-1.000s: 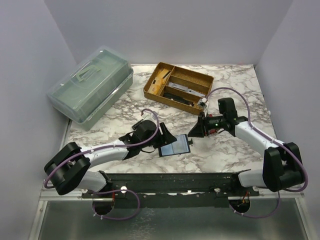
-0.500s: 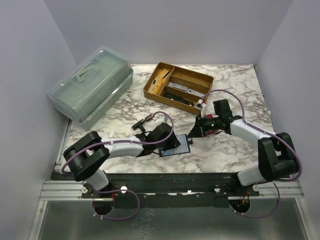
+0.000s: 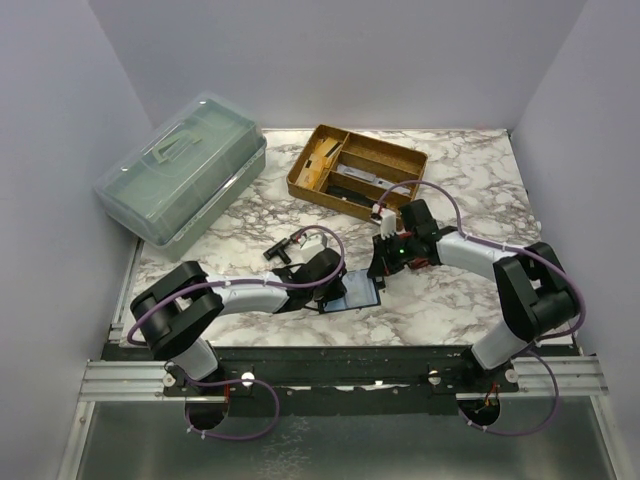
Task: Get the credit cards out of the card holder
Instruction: Remove the credit card from the card holder.
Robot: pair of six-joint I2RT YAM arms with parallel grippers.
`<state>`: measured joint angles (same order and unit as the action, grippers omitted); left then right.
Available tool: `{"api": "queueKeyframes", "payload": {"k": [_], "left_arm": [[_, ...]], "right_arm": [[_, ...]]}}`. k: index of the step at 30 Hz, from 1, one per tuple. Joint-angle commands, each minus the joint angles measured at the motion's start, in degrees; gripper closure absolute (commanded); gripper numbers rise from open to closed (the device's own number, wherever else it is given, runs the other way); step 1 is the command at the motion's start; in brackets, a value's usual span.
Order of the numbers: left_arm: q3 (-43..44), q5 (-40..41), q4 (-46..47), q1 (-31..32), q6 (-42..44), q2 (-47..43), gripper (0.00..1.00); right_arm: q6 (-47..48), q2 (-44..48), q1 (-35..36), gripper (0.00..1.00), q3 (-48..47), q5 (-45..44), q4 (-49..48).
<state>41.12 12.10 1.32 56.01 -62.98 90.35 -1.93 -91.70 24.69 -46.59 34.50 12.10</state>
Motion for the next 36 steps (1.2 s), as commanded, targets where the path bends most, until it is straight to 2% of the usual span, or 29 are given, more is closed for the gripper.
{"api": "queueKeyframes", "payload": {"k": [1,5,12,24,30,33,36], "left_arm": [[0.6,1.5,-4.0,0.3,-0.4,2.2,0.8],[1.3,1.3,-5.9,0.3,-0.7,3.3,0.84],[1.9,0.2,-7.5,0.1,-0.9,4.4,0.85],[0.0,-1.1,-5.1,-0.3,-1.4,2.6,0.83],[-5.6,-3.8,3.5,-1.4,-4.9,-2.8,0.72],[-10.8,-2.7,6.9,-2.1,-9.8,-7.9,0.59],[-16.0,-1.1,10.4,-2.3,-13.9,-13.6,0.49]], "right_arm": [[0.6,-1.1,1.5,1.0,-1.5,-7.2,1.6],[1.4,-1.7,3.3,1.0,-1.7,-8.7,2.1],[3.4,-3.4,5.1,1.0,-3.2,-11.0,3.6],[8.9,-1.3,7.5,1.0,-5.7,1.5,7.7],[6.2,-2.8,7.5,1.0,-6.3,6.0,6.7],[5.6,-4.6,7.5,1.0,-7.5,7.0,7.3],[4.5,-6.3,7.4,1.0,-8.9,8.8,7.7]]}}
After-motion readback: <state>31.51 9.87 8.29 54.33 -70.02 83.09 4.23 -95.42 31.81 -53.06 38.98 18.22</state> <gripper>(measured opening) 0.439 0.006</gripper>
